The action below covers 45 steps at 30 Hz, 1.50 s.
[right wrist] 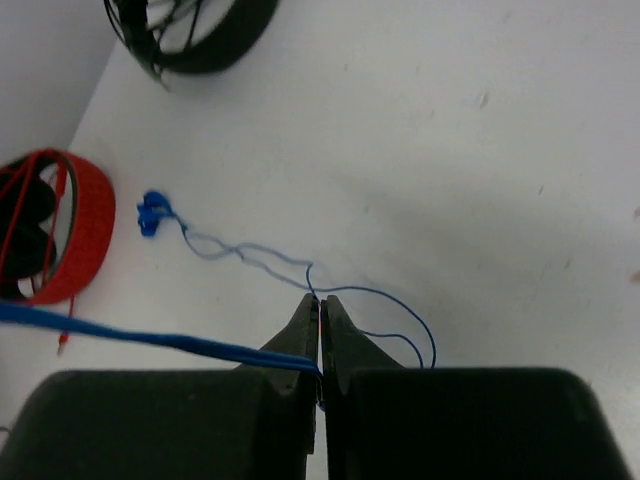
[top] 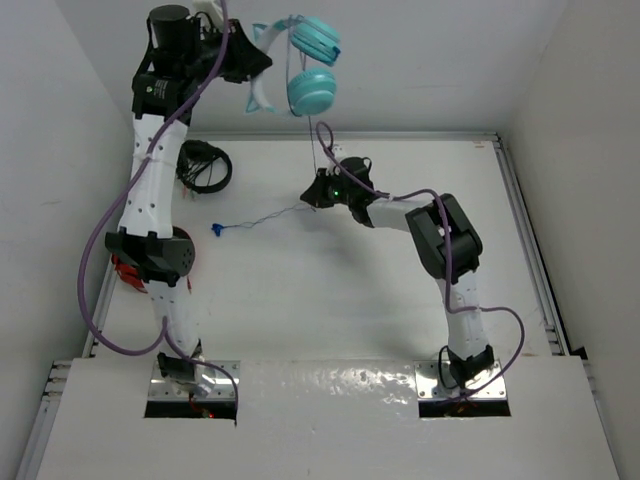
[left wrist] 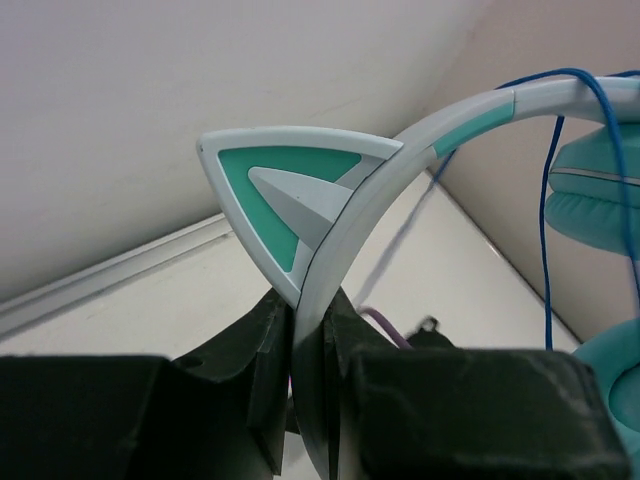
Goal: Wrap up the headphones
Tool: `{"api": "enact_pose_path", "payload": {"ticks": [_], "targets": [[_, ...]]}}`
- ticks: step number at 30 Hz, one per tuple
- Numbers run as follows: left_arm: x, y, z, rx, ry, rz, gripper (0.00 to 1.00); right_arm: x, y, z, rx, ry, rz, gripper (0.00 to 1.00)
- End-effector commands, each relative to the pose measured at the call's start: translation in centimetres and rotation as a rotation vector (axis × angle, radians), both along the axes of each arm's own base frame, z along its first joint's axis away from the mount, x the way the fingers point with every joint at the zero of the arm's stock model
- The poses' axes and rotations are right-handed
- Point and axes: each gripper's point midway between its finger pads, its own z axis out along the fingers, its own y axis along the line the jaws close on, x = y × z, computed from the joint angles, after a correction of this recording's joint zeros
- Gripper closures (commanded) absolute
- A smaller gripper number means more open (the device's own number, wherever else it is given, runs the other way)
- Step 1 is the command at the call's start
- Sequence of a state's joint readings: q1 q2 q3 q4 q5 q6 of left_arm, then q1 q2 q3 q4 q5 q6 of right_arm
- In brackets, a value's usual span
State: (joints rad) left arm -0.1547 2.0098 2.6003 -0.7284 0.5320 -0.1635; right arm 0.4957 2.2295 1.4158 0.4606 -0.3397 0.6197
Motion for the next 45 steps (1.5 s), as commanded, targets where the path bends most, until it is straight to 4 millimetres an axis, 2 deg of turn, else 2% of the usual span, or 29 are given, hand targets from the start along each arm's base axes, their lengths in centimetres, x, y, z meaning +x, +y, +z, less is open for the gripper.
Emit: {"api": "enact_pose_path", "payload": {"ticks": [1,2,3,4,5,6,9,10,12,13,15,16,18,19,21,23,24,25,26,27,29,31,32,34,35,37,41,43,45], "targets": [[3.5,6.9,1.6,-0.131,0.000,0.274,1.00,-4.1,1.9,2.3,-0.043,-0.080,0.111,1.00],[4.3,7.9,0.5,-0.127,0.025,0.314,1.00,-6.7,3.3,1.9,-0.063,-0.080,0.176,1.00],[5.0,9.1,0.1,-0.120,0.024,0.357,1.00,-8.3,4.0,3.5,-0.063,-0.108,0.231,1.00],[6.1,10.2,-1.4,-0.104,0.043,0.422,1.00,-10.4,5.4,4.0,-0.083,-0.151,0.311,1.00],[6.8,10.8,-1.7,-0.092,0.031,0.448,1.00,-11.8,5.9,4.2,-0.094,-0.146,0.364,1.00],[7.5,12.0,-2.2,-0.048,0.012,0.498,1.00,-14.2,6.9,5.8,-0.057,-0.180,0.496,1.00],[9.5,13.8,-4.4,0.064,-0.022,0.571,1.00,-18.2,8.2,8.6,0.023,-0.156,0.700,1.00],[10.2,14.9,-5.8,0.108,-0.015,0.623,1.00,-18.9,8.5,9.1,0.015,-0.173,0.740,1.00],[11.0,16.1,-6.6,0.209,-0.053,0.670,1.00,-19.5,8.6,10.9,-0.025,-0.193,0.790,1.00],[11.2,16.3,-7.7,0.258,-0.045,0.681,1.00,-19.5,8.6,11.8,-0.025,-0.207,0.793,1.00],[11.1,16.2,-8.1,0.423,-0.095,0.705,1.00,-19.4,8.6,14.3,-0.023,-0.246,0.797,1.00],[11.1,16.2,-10.9,0.508,-0.061,0.704,1.00,-18.8,8.5,16.9,-0.024,-0.304,0.772,1.00],[10.4,16.2,-10.4,0.644,-0.133,0.721,1.00,-17.7,7.1,18.4,-0.069,-0.327,0.731,1.00],[10.2,16.2,-13.1,0.698,-0.101,0.700,1.00,-16.4,6.1,19.6,-0.103,-0.356,0.668,1.00],[9.9,16.4,-12.9,0.738,-0.130,0.687,1.00,-14.3,3.9,20.9,-0.157,-0.360,0.581,1.00],[9.6,16.0,-13.5,0.800,-0.130,0.620,1.00,-10.6,-0.2,21.7,-0.231,-0.346,0.423,1.00],[9.4,14.8,-13.3,0.802,-0.154,0.538,1.00,-8.6,-2.5,21.9,-0.255,-0.336,0.339,1.00],[9.1,13.9,-13.9,0.826,-0.159,0.478,1.00,-7.4,-3.9,22.6,-0.275,-0.345,0.278,1.00],[8.0,12.1,-13.8,0.886,-0.190,0.373,1.00,-6.1,-5.7,23.2,-0.330,-0.362,0.194,1.00],[7.2,11.0,-15.6,0.929,-0.179,0.307,1.00,-5.0,-7.1,23.7,-0.363,-0.377,0.138,1.00],[5.1,7.7,-16.8,1.012,-0.219,0.121,1.00,-2.9,-9.8,25.2,-0.466,-0.431,0.007,1.00],[2.7,5.8,-19.0,1.043,-0.176,-0.050,1.00,-1.2,-12.2,26.1,-0.553,-0.470,-0.097,1.00],[1.7,4.1,-19.3,1.019,-0.183,-0.133,1.00,0.1,-14.1,25.9,-0.630,-0.472,-0.185,1.00],[-0.1,2.6,-19.5,1.001,-0.154,-0.212,1.00,1.8,-16.9,26.8,-0.671,-0.472,-0.286,1.00],[-0.6,2.0,-18.8,0.990,-0.167,-0.231,1.00,2.9,-18.4,26.4,-0.684,-0.448,-0.326,1.00],[-2.4,0.5,-18.9,1.006,-0.161,-0.311,1.00,3.9,-18.8,27.7,-0.651,-0.469,-0.348,1.00],[-5.4,-2.4,-18.0,1.010,-0.179,-0.421,1.00,4.9,-17.7,28.5,-0.569,-0.493,-0.332,1.00],[-6.7,-3.4,-17.9,0.966,-0.150,-0.456,1.00,5.2,-17.2,28.3,-0.523,-0.484,-0.336,1.00],[-7.1,-4.4,-15.9,0.846,-0.124,-0.411,1.00,5.3,-17.3,26.9,-0.511,-0.456,-0.341,1.00]]}}
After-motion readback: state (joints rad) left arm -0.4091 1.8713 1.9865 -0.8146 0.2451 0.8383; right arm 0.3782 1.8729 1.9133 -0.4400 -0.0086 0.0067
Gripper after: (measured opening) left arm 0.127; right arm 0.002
